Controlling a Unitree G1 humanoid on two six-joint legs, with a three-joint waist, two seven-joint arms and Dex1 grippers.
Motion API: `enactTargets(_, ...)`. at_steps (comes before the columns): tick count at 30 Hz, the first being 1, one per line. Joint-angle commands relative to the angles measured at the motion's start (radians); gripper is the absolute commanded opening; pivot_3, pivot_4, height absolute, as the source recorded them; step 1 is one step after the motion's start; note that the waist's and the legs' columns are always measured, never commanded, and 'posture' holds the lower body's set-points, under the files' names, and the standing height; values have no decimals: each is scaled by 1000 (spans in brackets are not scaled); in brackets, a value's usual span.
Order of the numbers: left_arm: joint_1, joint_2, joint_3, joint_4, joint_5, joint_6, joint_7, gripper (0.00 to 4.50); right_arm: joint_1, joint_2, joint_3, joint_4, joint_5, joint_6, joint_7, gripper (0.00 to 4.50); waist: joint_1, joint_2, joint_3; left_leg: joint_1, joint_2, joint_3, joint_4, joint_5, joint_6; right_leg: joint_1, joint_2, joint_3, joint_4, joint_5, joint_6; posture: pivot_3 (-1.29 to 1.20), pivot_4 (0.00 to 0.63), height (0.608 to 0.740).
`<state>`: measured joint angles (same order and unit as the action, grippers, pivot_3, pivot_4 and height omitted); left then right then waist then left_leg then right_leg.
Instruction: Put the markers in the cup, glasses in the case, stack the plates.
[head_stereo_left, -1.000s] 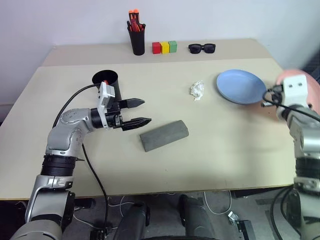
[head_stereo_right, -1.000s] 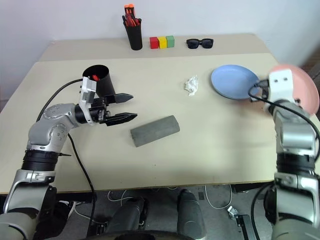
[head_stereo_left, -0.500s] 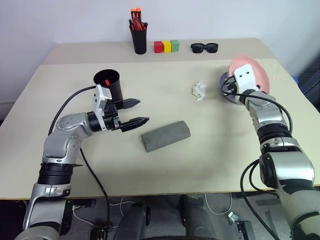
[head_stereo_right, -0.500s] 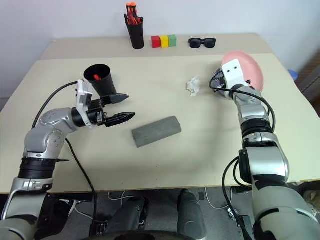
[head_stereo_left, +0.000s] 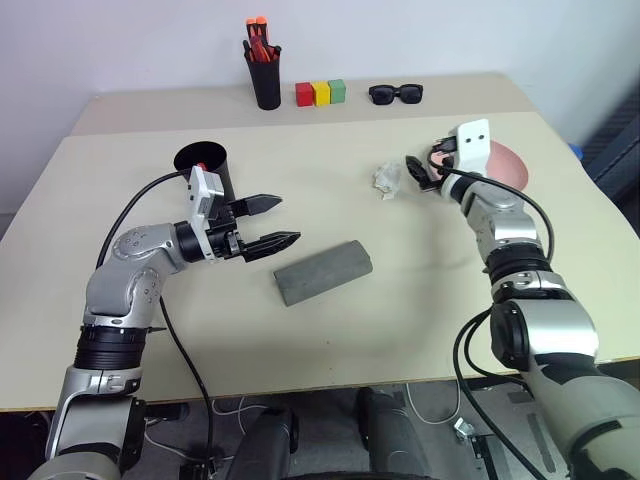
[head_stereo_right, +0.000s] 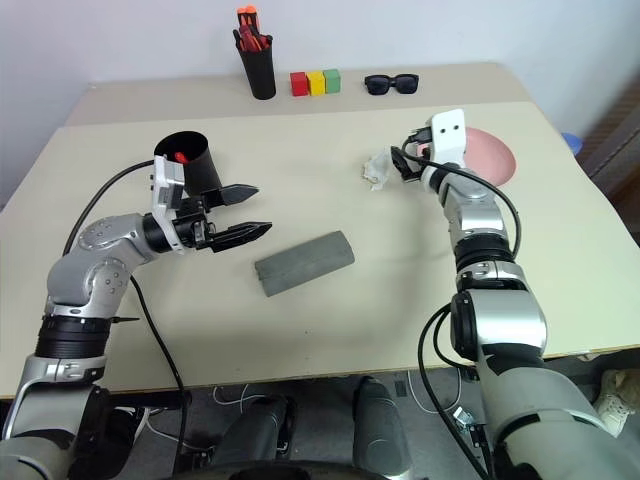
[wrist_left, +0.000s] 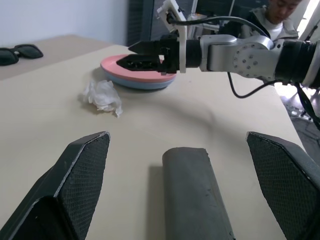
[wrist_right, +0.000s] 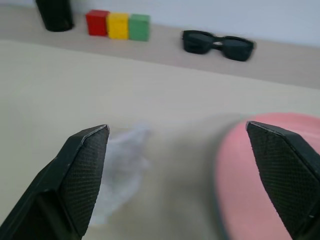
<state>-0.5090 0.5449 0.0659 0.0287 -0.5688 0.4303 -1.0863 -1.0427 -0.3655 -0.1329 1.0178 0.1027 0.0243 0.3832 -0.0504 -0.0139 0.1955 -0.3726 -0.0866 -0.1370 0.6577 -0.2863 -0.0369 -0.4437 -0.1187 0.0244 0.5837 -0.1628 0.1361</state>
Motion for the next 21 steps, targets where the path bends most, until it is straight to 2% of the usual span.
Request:
enactTargets(1, -14, 0, 23, -24, -14, -8, 6, 4500, -53, 29, 9, 15, -14, -23, -23, 4448, 1, 0, 0, 0, 0, 0, 0, 0, 0, 0, 0, 0, 0, 0, 0, 0, 150, 740)
enactTargets(13, 58, 22, 58, -121, -40, 27, 63, 4500, -119, 105, 48, 246, -106, -27, -151, 4448, 3, 0, 0, 0, 0, -1, -1, 1, -1, -1, 0, 0, 0, 0, 0, 0, 150, 740)
enactTargets(16, 75, 28, 64, -141, -46, 39, 76, 4500, -130, 117, 11, 257, -73, -24, -133, 3577, 2, 0, 0, 0, 0, -1, -1, 1, -1, -1, 0, 0, 0, 0, 0, 0, 150, 740)
enactTargets(18, 84, 31, 68, -149, -49, 42, 82, 4500, -137, 116, -6, 256, -63, -30, -133, 2642, 1, 0, 0, 0, 0, -1, -1, 1, -1, -1, 0, 0, 0, 0, 0, 0, 150, 740)
enactTargets(21, 91, 33, 70, -156, -54, 45, 86, 4500, -136, 112, -19, 257, -63, -33, -137, 972, -3, 0, 0, 0, 0, -1, -2, 1, -1, -1, 0, 0, 0, 0, 0, 0, 150, 740)
